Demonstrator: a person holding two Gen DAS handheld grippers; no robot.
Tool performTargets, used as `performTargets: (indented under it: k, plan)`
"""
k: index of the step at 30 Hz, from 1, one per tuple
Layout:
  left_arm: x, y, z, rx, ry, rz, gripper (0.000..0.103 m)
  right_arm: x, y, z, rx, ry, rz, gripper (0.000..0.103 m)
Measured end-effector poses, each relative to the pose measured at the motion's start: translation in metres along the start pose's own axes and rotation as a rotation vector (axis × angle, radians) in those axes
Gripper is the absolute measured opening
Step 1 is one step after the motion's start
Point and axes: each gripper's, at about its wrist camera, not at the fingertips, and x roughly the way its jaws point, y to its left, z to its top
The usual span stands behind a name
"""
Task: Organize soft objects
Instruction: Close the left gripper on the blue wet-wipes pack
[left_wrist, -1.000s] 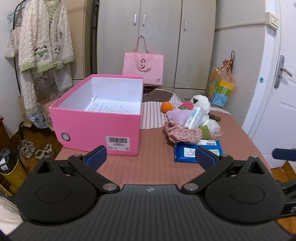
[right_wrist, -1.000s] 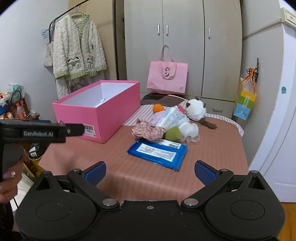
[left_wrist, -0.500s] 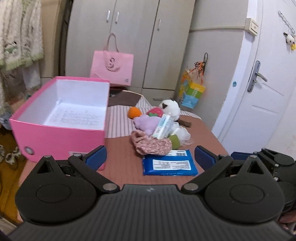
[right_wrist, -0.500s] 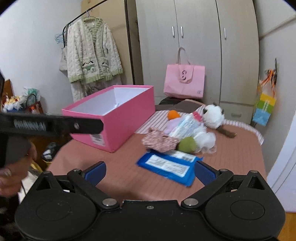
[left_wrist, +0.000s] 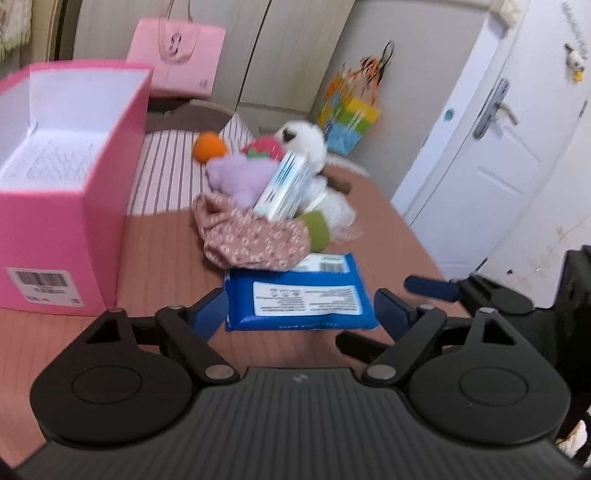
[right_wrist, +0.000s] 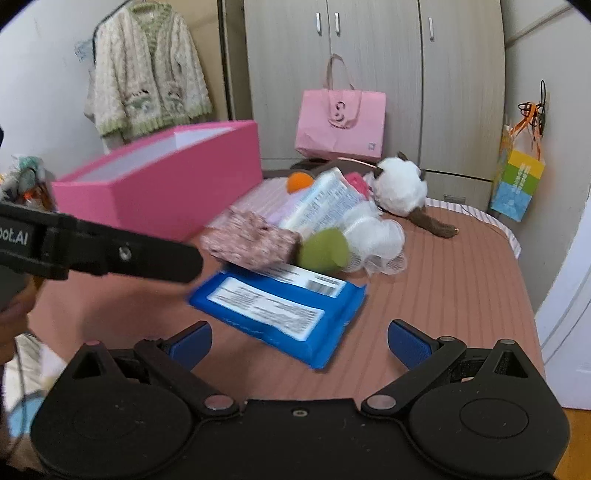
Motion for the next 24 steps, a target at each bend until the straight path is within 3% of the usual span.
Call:
performTargets:
  k: [3,4,6,8,13,21,24]
  plan:
    - [0.022,-0.006,-0.002,0.094,-0.02,0.125,0.078,0.006,-0.001,0.003,-0.009,-0.054,-0.02,0.102]
    - [0.026,-0.005,-0.002,0.104,-0.017,0.134,0.076,0.009,-0.001,0.004,-0.017,-0.051,-0.015,0.102]
    - [0.033,0.002,0.001,0.078,0.005,0.096,0.075,0.016,-0.001,0.006,-0.032,-0.045,-0.011,0.102]
    - [0.042,0.01,0.003,0.044,0.039,0.08,0.063,0.023,-0.001,0.005,-0.03,-0.032,-0.001,0.101]
    - [0.045,0.012,-0.001,0.038,0.043,0.08,0.061,0.033,0.003,-0.006,-0.02,-0.03,0.042,0.096]
    - [0.05,0.006,-0.003,0.073,0.037,0.106,0.061,0.04,0.0,-0.012,-0.004,-0.019,0.088,0.103]
    - [0.049,0.007,-0.004,0.074,0.029,0.105,0.061,0.04,0.004,-0.013,0.007,-0.032,0.061,0.103]
